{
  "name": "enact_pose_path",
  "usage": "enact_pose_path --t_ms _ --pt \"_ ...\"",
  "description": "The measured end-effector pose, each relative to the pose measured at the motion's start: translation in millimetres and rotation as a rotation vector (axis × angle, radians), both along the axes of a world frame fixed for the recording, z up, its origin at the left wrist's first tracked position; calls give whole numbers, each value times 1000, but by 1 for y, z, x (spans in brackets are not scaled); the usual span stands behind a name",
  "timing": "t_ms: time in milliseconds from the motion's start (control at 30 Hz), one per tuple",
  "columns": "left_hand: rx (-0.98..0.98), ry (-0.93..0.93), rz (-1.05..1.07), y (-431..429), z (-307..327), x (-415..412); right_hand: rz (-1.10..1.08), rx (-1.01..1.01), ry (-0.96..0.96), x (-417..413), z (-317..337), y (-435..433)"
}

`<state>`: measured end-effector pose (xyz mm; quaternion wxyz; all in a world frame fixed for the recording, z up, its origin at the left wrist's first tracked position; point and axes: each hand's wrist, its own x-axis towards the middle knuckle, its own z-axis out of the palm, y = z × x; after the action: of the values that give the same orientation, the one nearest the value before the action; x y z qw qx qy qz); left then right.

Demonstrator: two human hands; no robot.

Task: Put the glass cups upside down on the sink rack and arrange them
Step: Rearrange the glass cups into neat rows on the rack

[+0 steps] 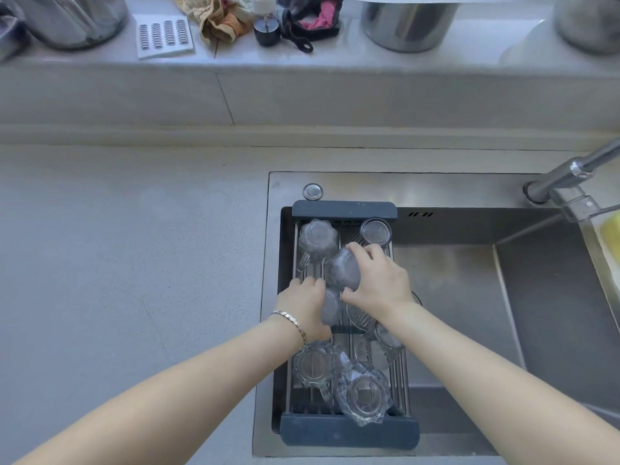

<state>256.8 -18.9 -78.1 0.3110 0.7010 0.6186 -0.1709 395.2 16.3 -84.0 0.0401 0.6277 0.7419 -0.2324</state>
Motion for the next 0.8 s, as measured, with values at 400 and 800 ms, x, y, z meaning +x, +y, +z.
enact_pose_path --t_ms 400,800 --pt "99 -172 336 3 -2 -4 -118 172 236 20 13 -2" --pt "178 -91 275 14 -11 9 -230 186 309 26 18 -3"
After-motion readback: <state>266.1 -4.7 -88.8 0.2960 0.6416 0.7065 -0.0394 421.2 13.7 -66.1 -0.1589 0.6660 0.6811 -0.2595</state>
